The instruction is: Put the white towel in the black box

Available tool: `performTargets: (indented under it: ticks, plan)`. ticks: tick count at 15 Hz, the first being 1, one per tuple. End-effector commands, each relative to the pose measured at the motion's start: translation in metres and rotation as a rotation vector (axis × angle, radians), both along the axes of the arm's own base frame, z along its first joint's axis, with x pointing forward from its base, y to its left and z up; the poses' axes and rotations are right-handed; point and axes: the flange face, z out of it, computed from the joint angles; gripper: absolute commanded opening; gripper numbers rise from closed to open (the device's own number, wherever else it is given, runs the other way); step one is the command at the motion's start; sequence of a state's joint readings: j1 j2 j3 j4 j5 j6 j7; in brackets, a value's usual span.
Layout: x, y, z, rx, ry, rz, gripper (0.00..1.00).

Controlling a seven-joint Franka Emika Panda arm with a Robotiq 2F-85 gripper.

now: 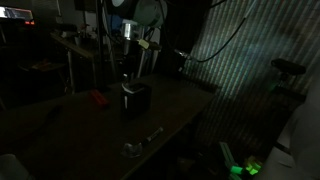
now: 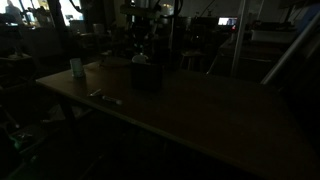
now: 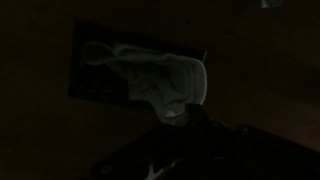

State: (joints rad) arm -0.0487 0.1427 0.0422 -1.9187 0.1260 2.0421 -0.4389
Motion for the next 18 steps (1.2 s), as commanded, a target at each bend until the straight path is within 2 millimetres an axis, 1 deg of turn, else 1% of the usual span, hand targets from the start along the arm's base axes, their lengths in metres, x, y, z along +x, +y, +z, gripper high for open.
performTargets:
  ticks: [1,4,14,18]
  plan:
    - [-0.005,0.02,0.008,0.003,0.012,0.024,0.0]
    - [-0.007,0.026,0.003,0.008,0.026,0.031,0.0]
    - [-0.006,0.025,-0.026,0.035,0.073,0.023,0.0]
    - [-0.004,0.02,-0.03,0.027,0.076,0.024,0.0]
